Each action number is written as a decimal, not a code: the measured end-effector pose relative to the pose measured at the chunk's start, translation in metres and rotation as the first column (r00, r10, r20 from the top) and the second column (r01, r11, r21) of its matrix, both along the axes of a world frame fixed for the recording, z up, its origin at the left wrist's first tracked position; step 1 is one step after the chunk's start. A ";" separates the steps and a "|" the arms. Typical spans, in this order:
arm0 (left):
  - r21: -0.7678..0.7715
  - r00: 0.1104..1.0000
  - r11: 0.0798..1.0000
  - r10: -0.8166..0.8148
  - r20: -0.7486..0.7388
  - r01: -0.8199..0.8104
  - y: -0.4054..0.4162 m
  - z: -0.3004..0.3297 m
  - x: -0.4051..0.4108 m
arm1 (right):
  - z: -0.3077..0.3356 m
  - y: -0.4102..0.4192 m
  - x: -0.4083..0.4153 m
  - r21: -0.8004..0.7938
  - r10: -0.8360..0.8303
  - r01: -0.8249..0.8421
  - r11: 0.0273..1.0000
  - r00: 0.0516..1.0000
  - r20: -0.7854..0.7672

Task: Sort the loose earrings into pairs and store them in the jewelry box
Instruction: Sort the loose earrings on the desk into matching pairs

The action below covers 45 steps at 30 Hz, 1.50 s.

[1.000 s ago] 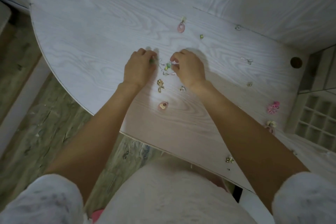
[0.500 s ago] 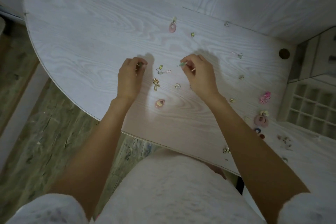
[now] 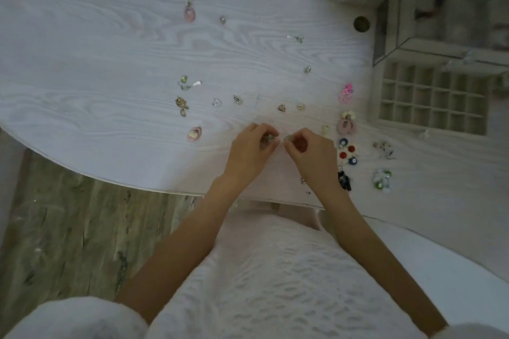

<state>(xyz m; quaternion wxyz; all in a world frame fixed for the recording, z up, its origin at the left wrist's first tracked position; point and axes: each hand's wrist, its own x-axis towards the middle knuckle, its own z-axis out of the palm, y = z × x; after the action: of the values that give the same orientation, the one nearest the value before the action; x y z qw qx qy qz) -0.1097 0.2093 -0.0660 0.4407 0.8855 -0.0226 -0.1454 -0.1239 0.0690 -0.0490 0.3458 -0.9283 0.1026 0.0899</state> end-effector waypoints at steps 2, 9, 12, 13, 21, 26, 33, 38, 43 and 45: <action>0.026 0.999 0.999 -0.047 0.022 0.046 -0.008 -0.001 -0.004 | -0.002 -0.003 0.002 -0.042 -0.013 0.013 0.999 1.000 -0.020; 0.114 0.991 0.989 -0.104 0.081 0.094 -0.006 0.001 -0.011 | 0.001 -0.020 0.000 -0.064 -0.086 0.087 0.994 0.996 0.017; 0.139 0.993 0.986 -0.098 0.061 0.089 -0.007 -0.001 -0.015 | 0.001 -0.023 -0.001 -0.092 0.010 -0.006 0.996 0.999 0.048; 0.145 0.993 0.985 -0.102 0.054 0.093 -0.010 -0.003 -0.016 | 0.000 -0.021 -0.001 -0.110 0.065 -0.059 0.992 0.997 0.050; 0.111 0.996 0.994 -0.005 0.086 -0.004 -0.039 -0.008 -0.010 | -0.008 -0.009 0.003 -0.169 0.170 -0.171 0.971 0.985 -0.021; 0.080 0.993 0.995 0.050 0.109 -0.059 -0.035 -0.010 -0.006 | -0.007 -0.010 0.004 -0.134 0.139 -0.140 0.981 0.990 -0.018; 0.024 0.993 0.998 0.058 0.101 -0.061 -0.031 -0.009 -0.005 | -0.005 -0.003 0.006 -0.091 0.123 -0.123 0.988 0.992 -0.011; -0.003 0.993 0.997 0.076 0.091 -0.076 -0.029 -0.010 -0.006 | -0.006 -0.003 0.005 -0.051 0.095 -0.095 0.994 0.995 -0.001; -0.008 0.991 0.998 0.069 0.112 -0.068 -0.014 -0.010 -0.006 | -0.005 -0.005 0.006 -0.004 0.102 -0.102 0.995 0.994 0.025; -0.005 0.988 0.998 0.068 0.138 -0.068 -0.005 -0.005 -0.004 | 0.001 -0.010 0.010 -0.012 0.122 -0.122 0.992 0.991 0.045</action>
<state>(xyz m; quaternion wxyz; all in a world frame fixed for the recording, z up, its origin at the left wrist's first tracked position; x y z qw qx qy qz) -0.1135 0.2044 -0.0711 0.4429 0.8937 -0.0230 -0.0684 -0.1137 0.0592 -0.0484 0.3375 -0.9363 0.0382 0.0891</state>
